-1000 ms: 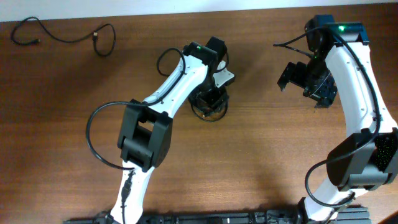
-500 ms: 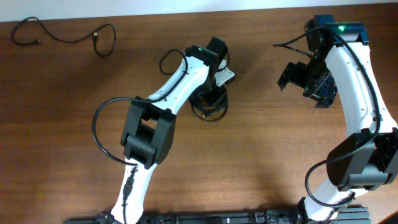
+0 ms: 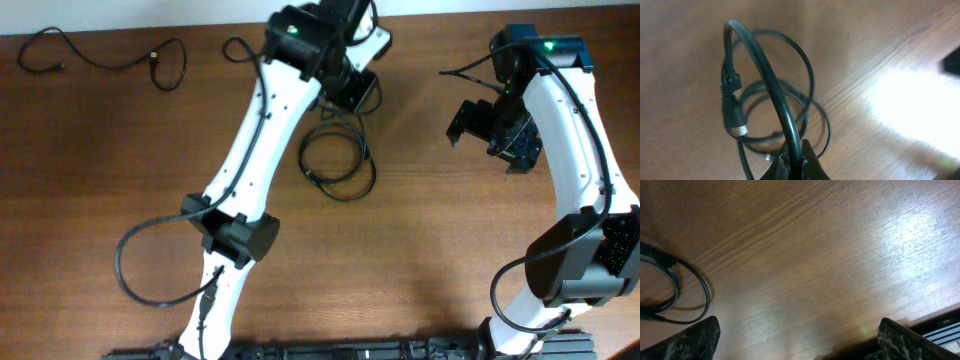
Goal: Untangle cables
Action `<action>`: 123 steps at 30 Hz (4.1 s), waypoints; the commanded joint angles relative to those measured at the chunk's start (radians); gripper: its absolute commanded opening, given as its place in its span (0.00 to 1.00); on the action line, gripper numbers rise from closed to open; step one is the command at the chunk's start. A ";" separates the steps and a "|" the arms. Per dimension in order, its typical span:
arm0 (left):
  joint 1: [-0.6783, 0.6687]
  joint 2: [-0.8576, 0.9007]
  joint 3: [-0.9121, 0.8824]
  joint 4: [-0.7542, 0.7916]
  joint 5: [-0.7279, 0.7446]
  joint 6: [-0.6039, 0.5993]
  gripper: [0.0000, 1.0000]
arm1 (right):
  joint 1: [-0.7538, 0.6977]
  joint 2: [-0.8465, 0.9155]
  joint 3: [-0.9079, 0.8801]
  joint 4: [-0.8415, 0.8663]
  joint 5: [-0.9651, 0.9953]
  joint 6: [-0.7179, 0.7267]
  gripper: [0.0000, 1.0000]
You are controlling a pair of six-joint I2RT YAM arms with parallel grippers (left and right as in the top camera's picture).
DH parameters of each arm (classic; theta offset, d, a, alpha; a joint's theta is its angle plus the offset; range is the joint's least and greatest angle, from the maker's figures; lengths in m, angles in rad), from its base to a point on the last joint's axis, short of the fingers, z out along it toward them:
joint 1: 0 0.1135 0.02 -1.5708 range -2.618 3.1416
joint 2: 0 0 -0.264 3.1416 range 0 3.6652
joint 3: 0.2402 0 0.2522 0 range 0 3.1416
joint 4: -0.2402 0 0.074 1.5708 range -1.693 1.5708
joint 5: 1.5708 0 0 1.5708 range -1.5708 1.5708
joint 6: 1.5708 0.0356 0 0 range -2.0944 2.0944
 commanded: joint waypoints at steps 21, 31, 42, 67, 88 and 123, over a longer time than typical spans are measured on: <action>0.151 -0.556 0.315 0.505 -0.299 -0.254 0.00 | -0.001 -0.002 -0.005 0.000 0.009 0.004 0.98; 0.412 -0.555 -0.008 0.637 -0.785 -0.188 0.00 | -0.001 -0.002 -0.005 0.000 0.009 0.004 0.98; 1.012 -0.513 -0.697 1.370 -0.465 -0.285 0.00 | -0.001 -0.002 -0.005 0.000 0.010 0.004 0.98; 1.085 -0.018 -0.693 0.589 -0.102 -0.338 0.44 | -0.001 -0.002 -0.005 0.000 0.010 0.004 0.98; 1.014 -0.016 -0.379 -0.022 -0.031 -0.383 0.99 | -0.001 -0.002 -0.005 0.000 0.010 0.004 0.98; 0.916 0.053 -0.808 0.670 -0.290 -0.298 0.11 | -0.001 -0.002 -0.005 0.001 0.009 0.004 0.98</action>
